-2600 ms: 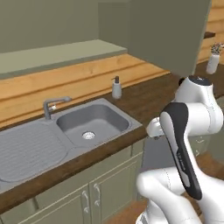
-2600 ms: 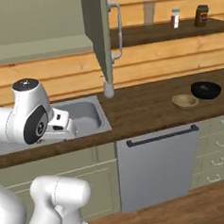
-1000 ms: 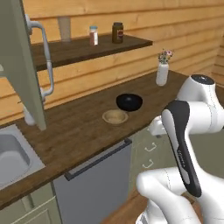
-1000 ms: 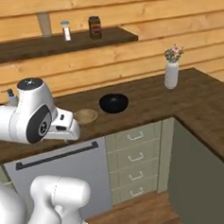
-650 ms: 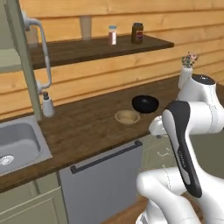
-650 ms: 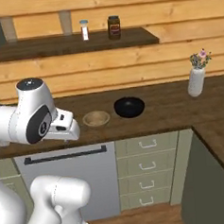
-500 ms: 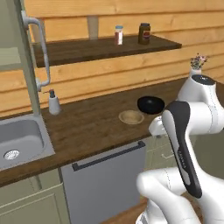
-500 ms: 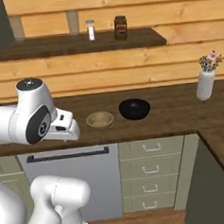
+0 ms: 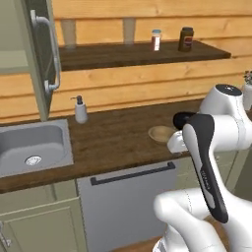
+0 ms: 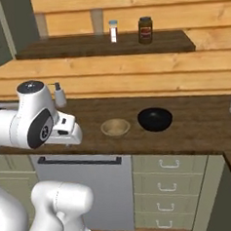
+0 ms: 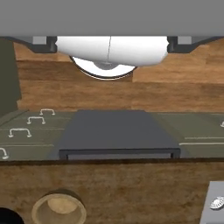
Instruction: Pick up the bowls on the counter and stack them on top of one another in the open cabinet. Place the smaller bowl on top of the larger bowl.
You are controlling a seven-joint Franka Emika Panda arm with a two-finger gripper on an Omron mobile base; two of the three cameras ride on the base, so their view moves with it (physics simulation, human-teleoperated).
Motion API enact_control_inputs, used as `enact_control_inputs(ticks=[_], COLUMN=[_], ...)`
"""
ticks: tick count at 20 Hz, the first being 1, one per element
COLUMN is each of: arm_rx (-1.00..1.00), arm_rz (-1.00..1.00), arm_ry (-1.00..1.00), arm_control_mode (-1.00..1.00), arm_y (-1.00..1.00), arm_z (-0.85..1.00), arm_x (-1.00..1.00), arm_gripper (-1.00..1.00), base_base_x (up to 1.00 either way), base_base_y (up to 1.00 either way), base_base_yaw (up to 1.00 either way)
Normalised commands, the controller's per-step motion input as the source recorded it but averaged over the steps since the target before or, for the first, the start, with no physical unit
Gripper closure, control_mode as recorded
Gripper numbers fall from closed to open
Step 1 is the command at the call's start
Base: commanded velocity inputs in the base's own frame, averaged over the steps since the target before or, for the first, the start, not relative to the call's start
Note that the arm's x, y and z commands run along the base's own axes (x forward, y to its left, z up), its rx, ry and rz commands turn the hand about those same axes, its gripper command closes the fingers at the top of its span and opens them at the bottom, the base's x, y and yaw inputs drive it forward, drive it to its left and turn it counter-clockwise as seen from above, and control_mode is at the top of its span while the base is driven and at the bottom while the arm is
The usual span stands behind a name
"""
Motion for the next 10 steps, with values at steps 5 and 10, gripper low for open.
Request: enact_control_inputs(ticks=[5, 10], arm_rx=[0.0, 0.0], arm_rz=[0.0, 0.0], arm_ry=[0.0, 0.0], arm_control_mode=[1.0, 1.0], arm_y=[0.0, 0.0], arm_z=[0.0, 0.0], arm_x=[0.0, 0.0], arm_gripper=[-1.0, -1.0], base_base_x=[0.53, 0.6], base_base_y=[-0.34, -0.57], base_base_yaw=[0.14, 0.0])
